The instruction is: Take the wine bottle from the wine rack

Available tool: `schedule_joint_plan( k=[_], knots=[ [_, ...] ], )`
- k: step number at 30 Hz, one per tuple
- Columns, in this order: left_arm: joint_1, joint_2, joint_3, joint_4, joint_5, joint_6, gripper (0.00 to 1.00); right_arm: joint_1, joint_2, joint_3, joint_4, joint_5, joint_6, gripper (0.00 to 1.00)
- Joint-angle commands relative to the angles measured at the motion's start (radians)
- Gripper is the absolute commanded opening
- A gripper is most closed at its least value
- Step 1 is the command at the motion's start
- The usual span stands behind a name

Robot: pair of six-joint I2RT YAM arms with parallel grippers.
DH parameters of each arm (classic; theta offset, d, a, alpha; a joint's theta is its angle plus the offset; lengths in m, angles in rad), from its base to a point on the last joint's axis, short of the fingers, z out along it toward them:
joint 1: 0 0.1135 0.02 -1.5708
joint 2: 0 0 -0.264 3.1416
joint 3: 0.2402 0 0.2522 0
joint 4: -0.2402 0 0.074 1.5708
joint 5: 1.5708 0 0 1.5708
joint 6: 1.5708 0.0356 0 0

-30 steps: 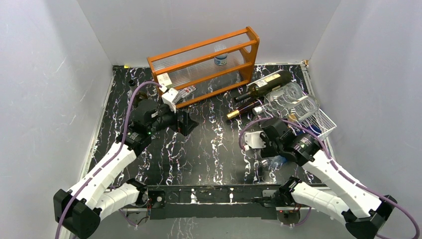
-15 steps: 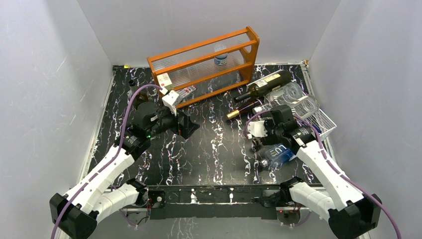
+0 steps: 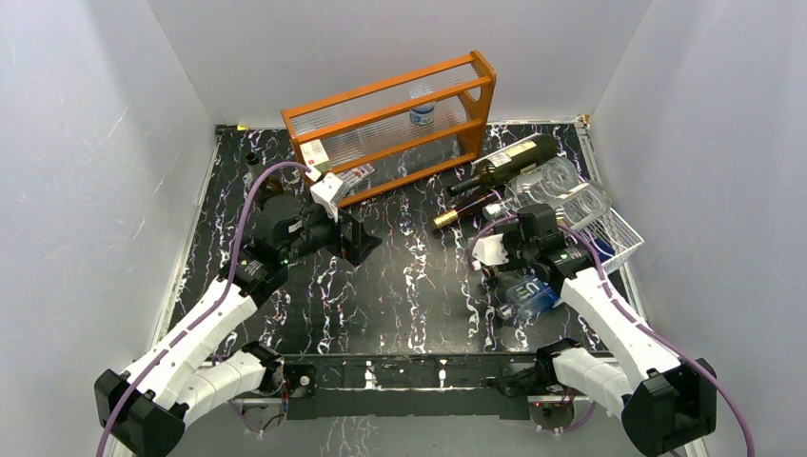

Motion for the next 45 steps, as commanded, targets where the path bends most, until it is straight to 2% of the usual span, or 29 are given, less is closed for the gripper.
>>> schedule_joint_plan(
  k=[1,10,20,25,38,45],
  knots=[
    [-0.006,-0.018,0.001,0.006,-0.003,0.014,0.98,-0.007,-0.03,-0.031,0.076,-0.042,-0.036,0.53],
    [-0.006,0.0,0.001,0.009,0.006,0.012,0.98,-0.006,-0.079,-0.019,0.058,-0.078,-0.007,0.24],
    [-0.006,0.021,-0.002,0.016,0.016,0.007,0.98,-0.005,-0.166,0.07,-0.084,-0.115,0.035,0.09],
    [-0.005,0.033,-0.003,0.018,0.02,0.004,0.98,-0.005,-0.204,0.139,-0.106,-0.131,0.156,0.01],
    [-0.006,0.054,-0.005,0.016,0.014,0.006,0.98,-0.004,-0.277,0.257,-0.023,-0.151,0.505,0.0],
    [-0.006,0.07,-0.004,0.013,0.012,0.005,0.98,-0.005,-0.271,0.319,0.037,-0.074,0.675,0.0]
  ],
)
